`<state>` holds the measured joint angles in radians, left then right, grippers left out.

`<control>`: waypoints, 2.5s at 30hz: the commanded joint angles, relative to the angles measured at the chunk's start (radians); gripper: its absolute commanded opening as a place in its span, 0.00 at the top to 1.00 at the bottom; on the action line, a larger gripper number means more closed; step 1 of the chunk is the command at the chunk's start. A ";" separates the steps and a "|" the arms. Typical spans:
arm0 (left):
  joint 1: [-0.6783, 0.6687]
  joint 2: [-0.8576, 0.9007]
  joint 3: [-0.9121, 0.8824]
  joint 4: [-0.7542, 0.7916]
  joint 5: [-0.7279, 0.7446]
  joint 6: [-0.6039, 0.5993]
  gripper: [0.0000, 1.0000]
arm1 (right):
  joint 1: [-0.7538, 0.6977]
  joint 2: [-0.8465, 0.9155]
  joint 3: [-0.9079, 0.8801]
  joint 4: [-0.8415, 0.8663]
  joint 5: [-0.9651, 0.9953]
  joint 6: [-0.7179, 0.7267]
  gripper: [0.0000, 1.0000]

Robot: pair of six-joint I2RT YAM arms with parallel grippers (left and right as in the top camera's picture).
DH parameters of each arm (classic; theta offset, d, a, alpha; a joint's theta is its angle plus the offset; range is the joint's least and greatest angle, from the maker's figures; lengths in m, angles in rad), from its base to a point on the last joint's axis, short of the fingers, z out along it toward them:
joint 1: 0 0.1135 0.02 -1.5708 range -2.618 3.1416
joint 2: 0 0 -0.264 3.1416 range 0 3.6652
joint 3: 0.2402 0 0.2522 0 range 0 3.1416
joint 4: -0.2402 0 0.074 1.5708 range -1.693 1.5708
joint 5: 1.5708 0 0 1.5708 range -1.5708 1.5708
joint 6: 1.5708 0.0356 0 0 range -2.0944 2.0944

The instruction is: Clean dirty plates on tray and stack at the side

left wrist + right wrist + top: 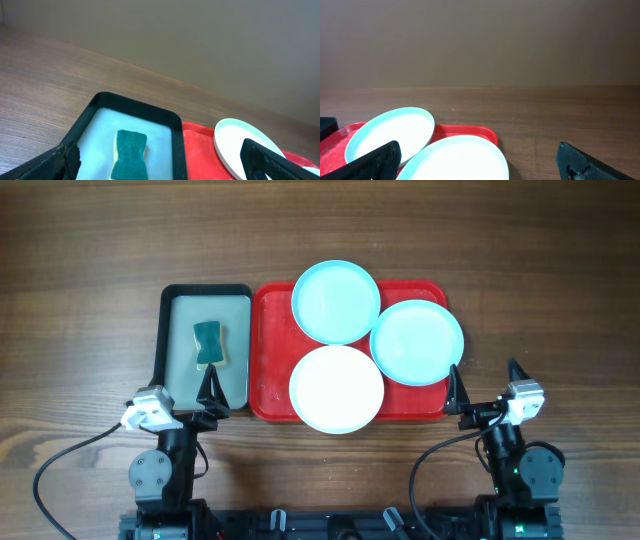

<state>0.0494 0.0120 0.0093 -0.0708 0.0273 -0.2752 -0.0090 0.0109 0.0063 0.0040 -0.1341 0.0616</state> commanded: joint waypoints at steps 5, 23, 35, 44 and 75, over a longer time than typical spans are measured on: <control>0.009 -0.005 -0.004 -0.006 0.002 0.017 0.00 | 0.006 -0.002 -0.001 0.005 0.004 -0.008 0.00; 0.009 -0.005 -0.004 -0.006 0.002 0.017 0.00 | 0.006 -0.002 -0.001 0.006 -0.001 -0.005 0.00; 0.009 -0.005 -0.004 -0.005 0.002 0.017 0.00 | 0.006 -0.002 -0.001 0.019 -0.062 0.080 0.00; 0.009 -0.005 -0.004 -0.005 0.002 0.017 0.00 | 0.006 -0.002 -0.001 0.019 -0.062 0.080 0.00; 0.009 -0.005 -0.004 -0.005 0.002 0.017 0.00 | 0.006 -0.002 -0.001 0.013 -0.062 0.099 0.00</control>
<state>0.0494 0.0120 0.0093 -0.0708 0.0273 -0.2752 -0.0090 0.0109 0.0063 0.0147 -0.1829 0.1398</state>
